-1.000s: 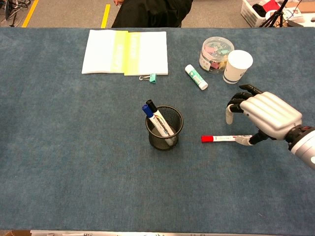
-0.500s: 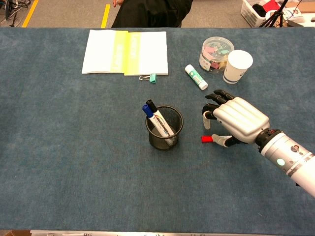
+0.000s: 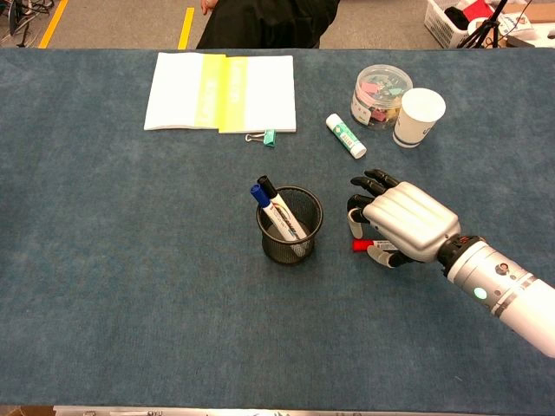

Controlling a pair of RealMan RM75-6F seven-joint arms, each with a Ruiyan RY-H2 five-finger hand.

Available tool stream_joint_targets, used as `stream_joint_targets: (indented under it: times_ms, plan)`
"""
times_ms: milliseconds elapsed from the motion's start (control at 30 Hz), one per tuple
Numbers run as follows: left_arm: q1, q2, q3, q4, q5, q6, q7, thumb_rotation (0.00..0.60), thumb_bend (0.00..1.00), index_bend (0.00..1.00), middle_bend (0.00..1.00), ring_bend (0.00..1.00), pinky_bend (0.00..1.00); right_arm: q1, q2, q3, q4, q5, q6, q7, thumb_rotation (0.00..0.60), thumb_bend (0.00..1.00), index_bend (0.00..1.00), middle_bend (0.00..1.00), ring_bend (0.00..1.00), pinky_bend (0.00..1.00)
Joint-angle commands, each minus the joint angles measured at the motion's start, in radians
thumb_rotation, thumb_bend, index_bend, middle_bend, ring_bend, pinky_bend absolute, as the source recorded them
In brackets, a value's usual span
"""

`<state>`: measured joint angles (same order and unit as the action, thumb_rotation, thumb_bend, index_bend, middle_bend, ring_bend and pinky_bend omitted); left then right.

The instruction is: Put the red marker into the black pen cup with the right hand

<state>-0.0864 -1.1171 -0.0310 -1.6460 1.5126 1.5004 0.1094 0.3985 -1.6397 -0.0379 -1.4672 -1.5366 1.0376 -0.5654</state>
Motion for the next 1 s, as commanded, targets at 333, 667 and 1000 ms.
stream_joint_targets:
  times_ms: [333,667,1000]
  plan:
    - [0.000,0.001,-0.001,0.001,0.001,0.000,-0.004,0.600,0.15,0.28,0.21,0.18,0.15,0.011,-0.005,-0.006,-0.003,0.036,-0.020,-0.047,0.600,0.24,0.51,0.30,0.07,0.00]
    - [0.002,0.004,-0.001,0.004,0.001,0.002,-0.011,0.600,0.15,0.28,0.21,0.18,0.15,0.018,-0.004,-0.016,-0.008,0.047,-0.022,-0.051,0.600,0.33,0.60,0.30,0.07,0.00]
    - [-0.002,0.005,-0.001,-0.001,0.008,0.000,-0.008,0.600,0.15,0.28,0.21,0.18,0.15,0.002,0.033,-0.016,-0.022,0.011,0.051,0.033,0.600,0.41,0.68,0.35,0.07,0.00]
